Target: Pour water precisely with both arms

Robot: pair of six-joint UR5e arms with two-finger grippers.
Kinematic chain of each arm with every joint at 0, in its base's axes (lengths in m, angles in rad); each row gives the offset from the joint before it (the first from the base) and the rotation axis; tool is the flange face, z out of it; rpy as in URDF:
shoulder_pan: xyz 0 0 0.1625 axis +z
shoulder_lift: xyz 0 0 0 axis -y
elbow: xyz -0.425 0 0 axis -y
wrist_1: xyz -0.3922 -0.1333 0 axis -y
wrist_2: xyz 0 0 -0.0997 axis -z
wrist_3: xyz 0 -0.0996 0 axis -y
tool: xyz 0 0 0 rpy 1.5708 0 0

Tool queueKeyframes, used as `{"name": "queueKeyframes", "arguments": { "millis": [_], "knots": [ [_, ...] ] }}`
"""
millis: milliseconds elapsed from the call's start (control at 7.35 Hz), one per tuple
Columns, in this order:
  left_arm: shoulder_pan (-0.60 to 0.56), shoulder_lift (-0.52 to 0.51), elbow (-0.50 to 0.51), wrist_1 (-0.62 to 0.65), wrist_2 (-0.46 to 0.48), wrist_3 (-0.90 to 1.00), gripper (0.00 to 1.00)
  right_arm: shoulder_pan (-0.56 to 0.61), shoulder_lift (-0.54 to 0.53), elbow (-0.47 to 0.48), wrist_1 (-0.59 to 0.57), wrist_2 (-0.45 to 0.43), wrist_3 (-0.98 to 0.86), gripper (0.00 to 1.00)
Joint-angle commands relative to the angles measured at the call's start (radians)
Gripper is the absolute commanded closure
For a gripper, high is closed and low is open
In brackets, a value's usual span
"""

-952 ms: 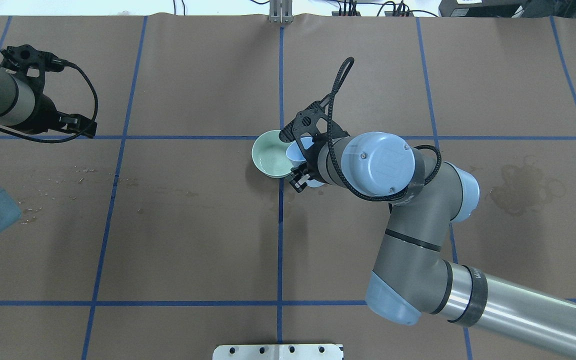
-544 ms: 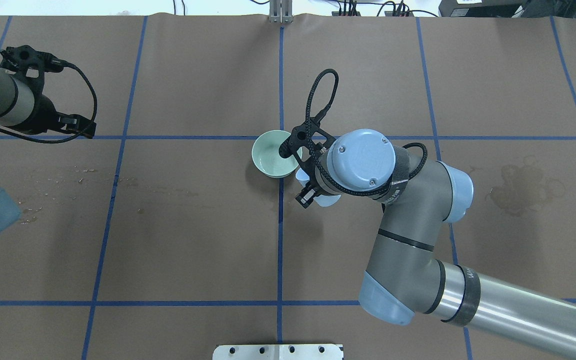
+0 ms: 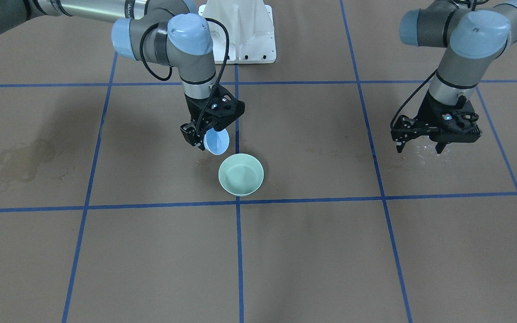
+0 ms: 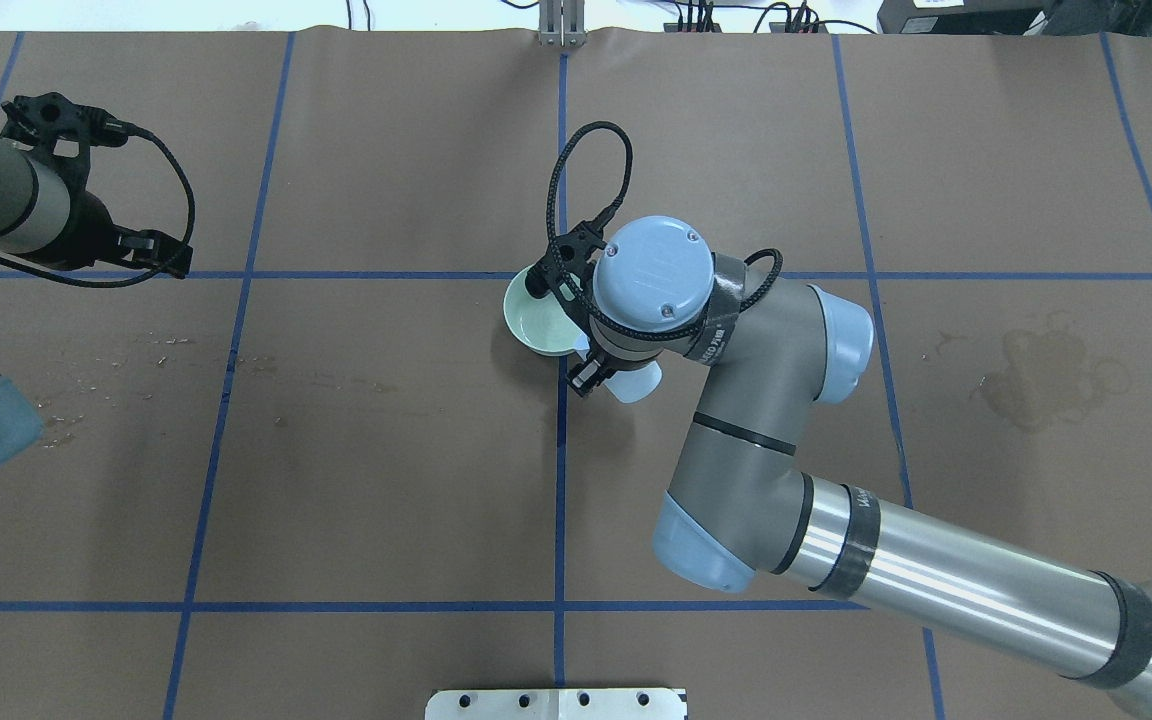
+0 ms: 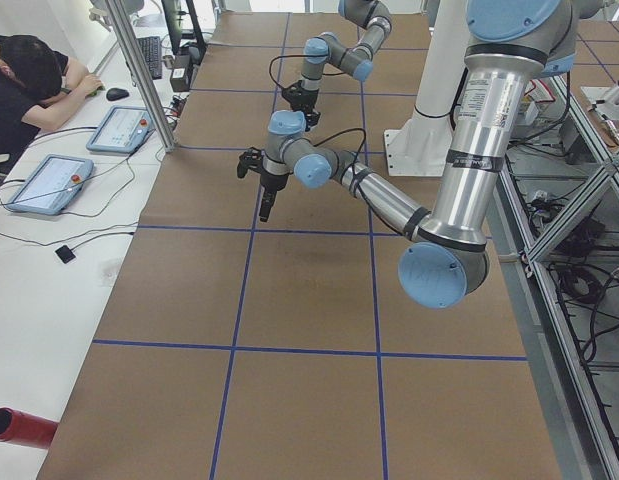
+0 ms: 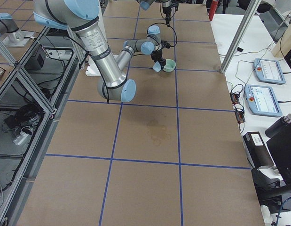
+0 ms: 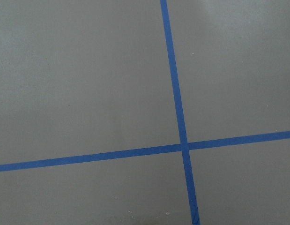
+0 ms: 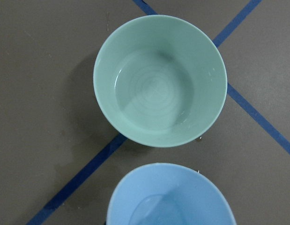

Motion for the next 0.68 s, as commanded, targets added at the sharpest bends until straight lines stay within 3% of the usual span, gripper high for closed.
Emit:
{"name": "queueKeyframes", "arguments": {
  "millis": [0, 272, 544],
  "knots": [
    [0.0, 0.0, 0.001, 0.0, 0.0, -0.001, 0.0, 0.031, 0.054, -0.085, -0.003, 0.045, -0.015, 1.0],
    [0.0, 0.0, 0.001, 0.0, 0.0, -0.002, 0.0, 0.039, 0.112, -0.154, -0.024, 0.069, -0.023, 1.0],
    [0.002, -0.002, 0.001, 0.0, 0.0, -0.002, 0.0, 0.043, 0.192, -0.18, -0.194, 0.07, -0.091, 1.0]
  ]
}}
